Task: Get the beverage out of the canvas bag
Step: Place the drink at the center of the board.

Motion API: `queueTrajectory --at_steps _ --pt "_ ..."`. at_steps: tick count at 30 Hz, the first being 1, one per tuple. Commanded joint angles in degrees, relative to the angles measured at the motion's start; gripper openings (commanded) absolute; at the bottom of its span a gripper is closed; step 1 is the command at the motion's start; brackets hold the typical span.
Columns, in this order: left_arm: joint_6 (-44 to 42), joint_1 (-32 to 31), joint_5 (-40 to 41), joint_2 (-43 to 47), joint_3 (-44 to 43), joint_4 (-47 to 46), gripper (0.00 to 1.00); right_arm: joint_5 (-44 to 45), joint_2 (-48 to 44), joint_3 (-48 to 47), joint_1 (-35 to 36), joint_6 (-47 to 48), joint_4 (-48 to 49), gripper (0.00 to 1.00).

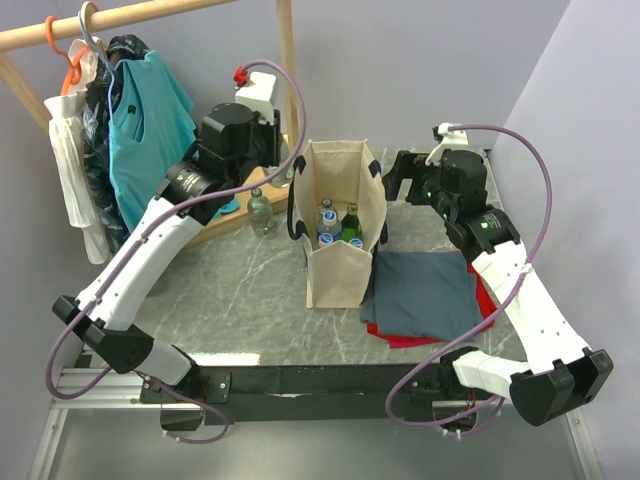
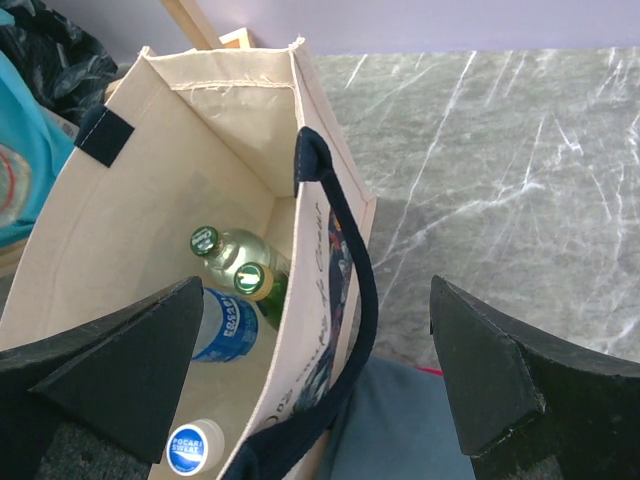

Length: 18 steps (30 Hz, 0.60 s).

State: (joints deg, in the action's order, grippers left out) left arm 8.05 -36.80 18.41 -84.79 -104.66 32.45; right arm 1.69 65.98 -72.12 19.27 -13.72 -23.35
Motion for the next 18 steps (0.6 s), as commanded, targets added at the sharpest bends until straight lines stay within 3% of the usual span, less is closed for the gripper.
queueTrajectory --at_steps 1,18 --pt "0.12 1.02 1.45 6.48 -1.16 -9.95 0.01 -1.08 0.12 -2.77 0.16 -0.52 1.73 1.0" --pt "2.67 1.99 1.0 7.01 6.4 -13.02 0.01 -1.52 0.73 -3.64 0.16 -1.14 1.56 1.0"
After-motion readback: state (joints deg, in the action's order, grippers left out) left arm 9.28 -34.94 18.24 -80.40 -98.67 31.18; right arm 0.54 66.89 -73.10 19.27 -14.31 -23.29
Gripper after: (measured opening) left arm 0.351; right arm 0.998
